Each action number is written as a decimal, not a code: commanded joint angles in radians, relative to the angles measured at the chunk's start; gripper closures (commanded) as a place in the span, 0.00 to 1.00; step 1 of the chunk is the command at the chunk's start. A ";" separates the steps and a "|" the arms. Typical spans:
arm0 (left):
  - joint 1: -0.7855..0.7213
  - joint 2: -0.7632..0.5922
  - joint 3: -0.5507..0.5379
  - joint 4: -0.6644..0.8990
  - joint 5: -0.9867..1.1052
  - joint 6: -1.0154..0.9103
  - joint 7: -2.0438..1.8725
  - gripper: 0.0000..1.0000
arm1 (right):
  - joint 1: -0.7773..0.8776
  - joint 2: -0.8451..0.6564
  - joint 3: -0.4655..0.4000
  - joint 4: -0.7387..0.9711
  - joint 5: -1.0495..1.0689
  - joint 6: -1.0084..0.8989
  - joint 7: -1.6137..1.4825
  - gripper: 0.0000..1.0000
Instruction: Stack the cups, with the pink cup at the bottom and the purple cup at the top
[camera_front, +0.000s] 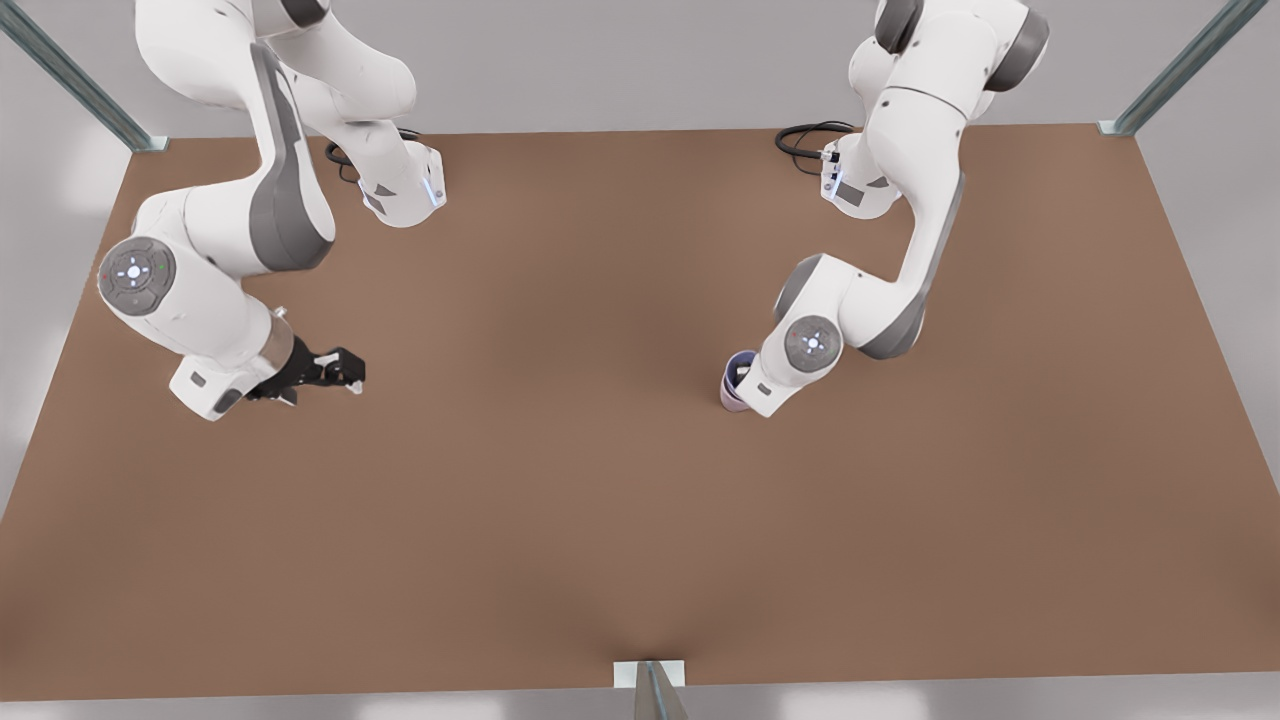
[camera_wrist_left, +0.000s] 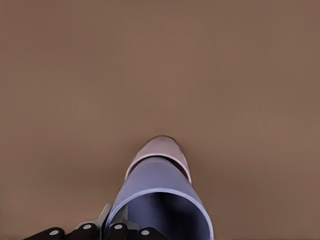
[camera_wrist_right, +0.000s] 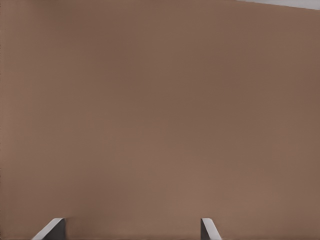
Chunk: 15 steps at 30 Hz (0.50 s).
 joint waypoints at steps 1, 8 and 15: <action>0.000 0.005 0.000 -0.003 -0.002 0.035 -0.097 0.79 | -0.006 0.003 0.011 0.001 0.002 0.000 0.253 0.00; -0.002 0.012 0.000 -0.040 -0.002 0.057 -0.099 0.00 | -0.009 0.009 0.010 -0.001 0.002 0.000 0.252 0.00; 0.000 0.012 0.000 -0.039 -0.002 0.063 -0.099 0.00 | -0.013 0.021 0.010 0.006 0.001 0.006 0.212 0.00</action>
